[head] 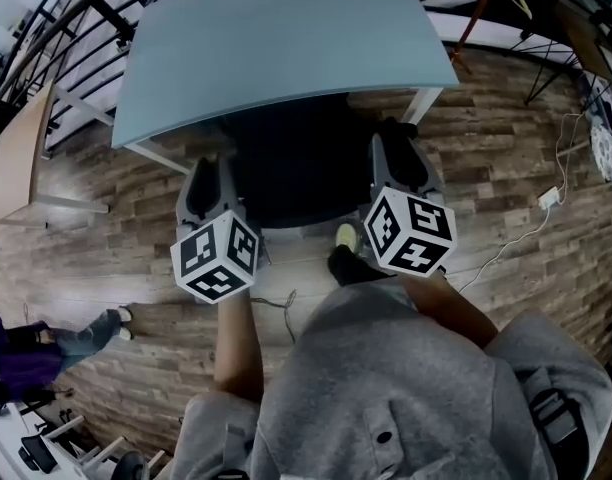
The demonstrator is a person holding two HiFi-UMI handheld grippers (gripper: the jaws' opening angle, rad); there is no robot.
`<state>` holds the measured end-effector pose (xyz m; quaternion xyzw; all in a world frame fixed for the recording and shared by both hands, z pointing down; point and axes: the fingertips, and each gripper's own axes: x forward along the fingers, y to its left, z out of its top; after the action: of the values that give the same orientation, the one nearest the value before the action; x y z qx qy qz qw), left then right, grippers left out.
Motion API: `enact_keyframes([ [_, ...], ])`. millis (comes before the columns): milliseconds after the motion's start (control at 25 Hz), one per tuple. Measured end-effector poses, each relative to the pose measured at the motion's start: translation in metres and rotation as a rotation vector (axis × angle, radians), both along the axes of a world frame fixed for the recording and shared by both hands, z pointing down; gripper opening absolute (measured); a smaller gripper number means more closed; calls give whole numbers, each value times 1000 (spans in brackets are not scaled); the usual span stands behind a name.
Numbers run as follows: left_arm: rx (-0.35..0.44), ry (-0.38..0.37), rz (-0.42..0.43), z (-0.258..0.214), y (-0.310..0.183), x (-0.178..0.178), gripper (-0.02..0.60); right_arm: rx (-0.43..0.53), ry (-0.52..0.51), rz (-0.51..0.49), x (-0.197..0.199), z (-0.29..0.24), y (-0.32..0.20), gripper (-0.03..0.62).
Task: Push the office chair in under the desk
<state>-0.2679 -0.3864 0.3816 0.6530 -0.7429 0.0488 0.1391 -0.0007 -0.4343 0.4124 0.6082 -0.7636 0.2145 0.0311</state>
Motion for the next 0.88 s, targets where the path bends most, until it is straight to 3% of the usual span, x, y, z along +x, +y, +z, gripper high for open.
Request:
enact_keyframes([
  [560,-24,-25,-29,3,-65,-24,97,-15,38,-72,-27,3,-77,170],
  [880,-23,-46,-44,4,-93,-34,74,-62,136,-268,-46,9,-114,197],
])
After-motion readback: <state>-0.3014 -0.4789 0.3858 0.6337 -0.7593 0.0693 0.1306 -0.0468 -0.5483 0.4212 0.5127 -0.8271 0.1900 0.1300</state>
